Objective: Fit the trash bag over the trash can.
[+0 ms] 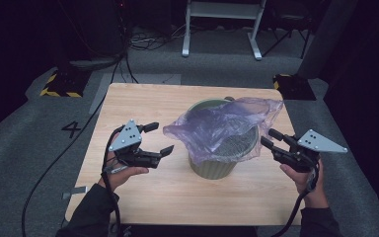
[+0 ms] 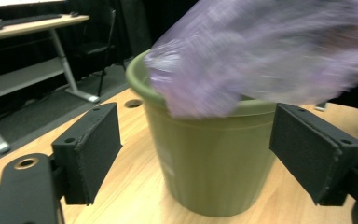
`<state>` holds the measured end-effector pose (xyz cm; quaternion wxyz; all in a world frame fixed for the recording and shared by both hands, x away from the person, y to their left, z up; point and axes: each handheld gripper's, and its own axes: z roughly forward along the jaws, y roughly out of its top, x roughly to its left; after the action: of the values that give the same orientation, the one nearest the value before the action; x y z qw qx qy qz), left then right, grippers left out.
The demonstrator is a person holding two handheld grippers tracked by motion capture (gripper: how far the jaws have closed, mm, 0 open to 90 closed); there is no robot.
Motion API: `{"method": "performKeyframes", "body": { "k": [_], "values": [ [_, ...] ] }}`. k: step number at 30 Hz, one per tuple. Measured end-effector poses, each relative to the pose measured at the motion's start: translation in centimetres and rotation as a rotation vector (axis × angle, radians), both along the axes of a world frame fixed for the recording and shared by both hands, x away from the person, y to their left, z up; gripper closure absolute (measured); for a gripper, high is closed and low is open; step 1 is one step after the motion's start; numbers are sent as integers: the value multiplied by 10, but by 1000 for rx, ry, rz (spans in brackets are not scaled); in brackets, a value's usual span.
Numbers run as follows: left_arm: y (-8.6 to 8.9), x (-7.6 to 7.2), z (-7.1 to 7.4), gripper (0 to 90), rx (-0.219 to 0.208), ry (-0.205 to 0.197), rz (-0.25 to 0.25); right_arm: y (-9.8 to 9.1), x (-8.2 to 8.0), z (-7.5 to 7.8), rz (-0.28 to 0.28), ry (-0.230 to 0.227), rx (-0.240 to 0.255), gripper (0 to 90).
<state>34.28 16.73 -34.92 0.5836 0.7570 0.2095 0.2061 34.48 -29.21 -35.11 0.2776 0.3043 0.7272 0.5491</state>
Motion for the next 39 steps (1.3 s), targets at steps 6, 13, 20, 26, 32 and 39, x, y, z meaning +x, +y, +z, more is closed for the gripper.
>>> {"method": "performKeyframes", "body": {
  "k": [6, 13, 20, 26, 32, 39],
  "values": [
    [-19, -10, 15, 146, -8, -18, -81, 6, -5, 1, 45, -24, -27, 832],
    [-52, -20, 14, 154, 42, -33, -50, 8, -8, 0, 69, -31, -25, 900],
    [-54, -26, -3, 206, 59, -41, -42, 9, -19, 1, 93, -39, -36, 900],
    [-42, -33, -13, 202, 35, -4, -29, 18, -27, -2, 119, -50, -66, 900],
    [-56, -47, -19, 152, 48, 19, -48, 24, -29, -6, 137, -47, -78, 900],
    [-80, -50, -15, 153, 64, 12, -35, 26, -31, -8, 151, -48, -82, 900]
  ]
}}
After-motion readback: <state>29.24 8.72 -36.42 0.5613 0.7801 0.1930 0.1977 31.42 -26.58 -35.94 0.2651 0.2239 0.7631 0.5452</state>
